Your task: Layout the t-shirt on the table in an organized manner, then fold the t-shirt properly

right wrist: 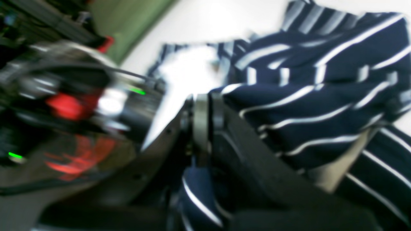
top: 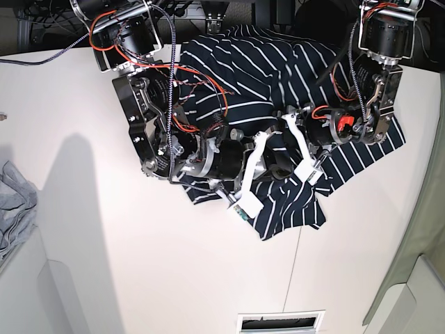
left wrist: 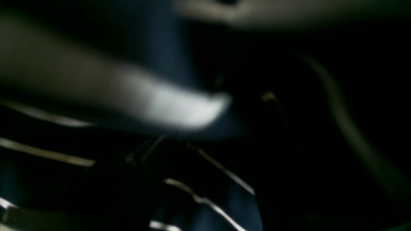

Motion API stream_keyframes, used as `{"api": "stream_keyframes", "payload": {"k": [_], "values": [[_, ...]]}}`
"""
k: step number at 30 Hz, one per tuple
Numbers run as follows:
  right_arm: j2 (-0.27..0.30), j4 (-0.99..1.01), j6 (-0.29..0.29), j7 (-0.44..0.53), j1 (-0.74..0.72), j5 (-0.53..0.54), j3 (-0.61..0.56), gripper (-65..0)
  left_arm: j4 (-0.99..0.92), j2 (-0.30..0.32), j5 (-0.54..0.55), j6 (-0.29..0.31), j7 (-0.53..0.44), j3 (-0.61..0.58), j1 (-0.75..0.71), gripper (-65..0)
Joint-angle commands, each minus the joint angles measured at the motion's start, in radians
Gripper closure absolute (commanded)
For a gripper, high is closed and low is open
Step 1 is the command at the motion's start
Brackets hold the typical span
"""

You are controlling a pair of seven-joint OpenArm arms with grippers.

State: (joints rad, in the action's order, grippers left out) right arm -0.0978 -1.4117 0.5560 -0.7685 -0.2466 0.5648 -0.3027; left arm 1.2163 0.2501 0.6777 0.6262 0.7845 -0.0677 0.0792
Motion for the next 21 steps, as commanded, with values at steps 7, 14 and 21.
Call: {"api": "stream_keyframes", "payload": {"k": [7,14,21], "values": [[-0.023,-0.13,0.018,-0.051,0.079,0.082,-0.075,0.0,-0.116,-0.014,-0.034,-0.039,-0.049,0.003,0.15,-19.1],[-0.013,-0.171,0.024,-0.04,0.224,0.01,-0.133,0.0,-0.159,-0.014,0.023,-0.039,-0.045,0.003,0.236,-19.1],[-0.013,-0.199,0.024,-0.026,0.242,-0.08,-0.128,-29.5,-0.159,0.04,0.136,-0.014,-0.025,0.004,0.239,-19.1]]}}
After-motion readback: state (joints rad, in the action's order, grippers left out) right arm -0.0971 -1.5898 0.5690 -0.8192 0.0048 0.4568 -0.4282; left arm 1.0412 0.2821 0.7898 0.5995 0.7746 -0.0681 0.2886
